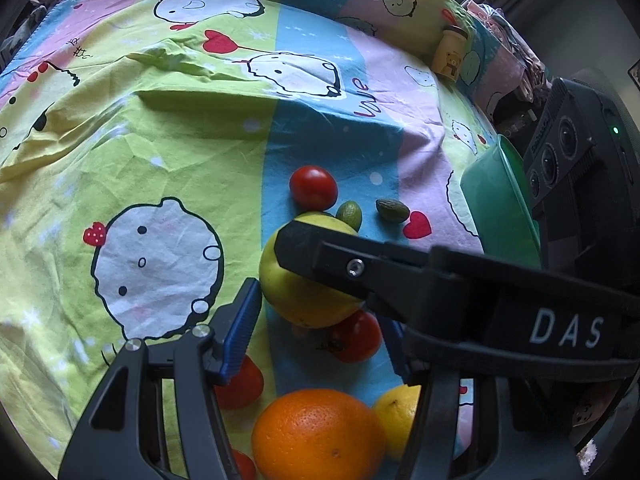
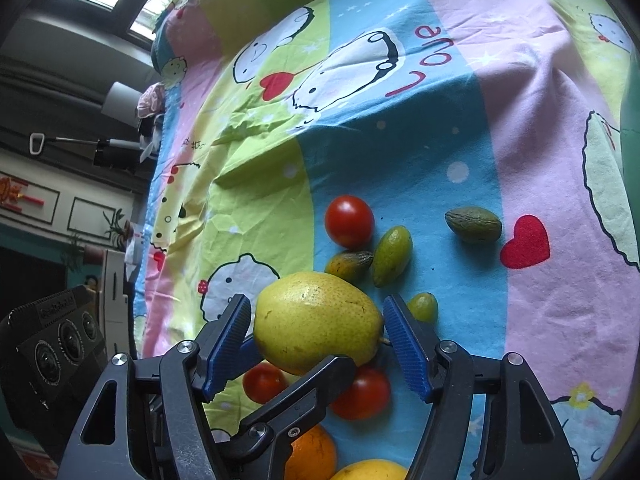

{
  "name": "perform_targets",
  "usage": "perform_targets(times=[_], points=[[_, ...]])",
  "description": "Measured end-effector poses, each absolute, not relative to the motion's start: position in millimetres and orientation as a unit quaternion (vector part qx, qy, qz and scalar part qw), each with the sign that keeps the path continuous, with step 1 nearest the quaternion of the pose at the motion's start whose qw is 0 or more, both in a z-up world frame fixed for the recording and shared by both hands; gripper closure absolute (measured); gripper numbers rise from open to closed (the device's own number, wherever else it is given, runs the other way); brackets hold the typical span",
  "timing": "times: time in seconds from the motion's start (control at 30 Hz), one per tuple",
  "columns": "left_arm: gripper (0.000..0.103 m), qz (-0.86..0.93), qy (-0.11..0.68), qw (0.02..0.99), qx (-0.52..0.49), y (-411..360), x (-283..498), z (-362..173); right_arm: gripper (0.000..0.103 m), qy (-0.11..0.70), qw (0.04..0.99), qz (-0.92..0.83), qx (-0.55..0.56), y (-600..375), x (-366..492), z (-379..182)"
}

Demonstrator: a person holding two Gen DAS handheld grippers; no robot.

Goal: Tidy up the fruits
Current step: 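Lift the pear with the right tool off the sheet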

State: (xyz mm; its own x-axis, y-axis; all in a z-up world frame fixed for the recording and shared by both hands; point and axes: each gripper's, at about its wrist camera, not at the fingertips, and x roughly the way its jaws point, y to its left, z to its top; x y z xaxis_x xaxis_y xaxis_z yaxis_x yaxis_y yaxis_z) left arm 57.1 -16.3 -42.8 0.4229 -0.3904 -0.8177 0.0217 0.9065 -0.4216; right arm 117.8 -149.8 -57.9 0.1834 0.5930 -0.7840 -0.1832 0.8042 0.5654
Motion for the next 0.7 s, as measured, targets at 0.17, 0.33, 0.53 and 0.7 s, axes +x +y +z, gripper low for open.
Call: perform_targets(times=[0.17,0.33,0.53,0.7], points=[[0.046,-0.128,0.522,0.823,-0.183,-14.3,58.5,-43.7,0.031,0.582,0.751,0.262,0.169,-147.6,118.2,-57.5],[0.046,-0.129,0.519,0.824,-0.185,-13.0,58.4,-44.3,0.031,0.579,0.755,0.263,0.158,-145.2,117.5,-57.0],[0.046,-0.128,0.515,0.829,-0.175,-14.8,57.7,-42.7,0.031,0.576,0.759,0.262,0.156,-145.2,116.0,-57.0],[0.046,-0.127,0.506,0.836,-0.171,-14.8,54.5,-37.9,0.032,0.570,0.761,0.266,0.160,-145.6,114.2,-54.7]])
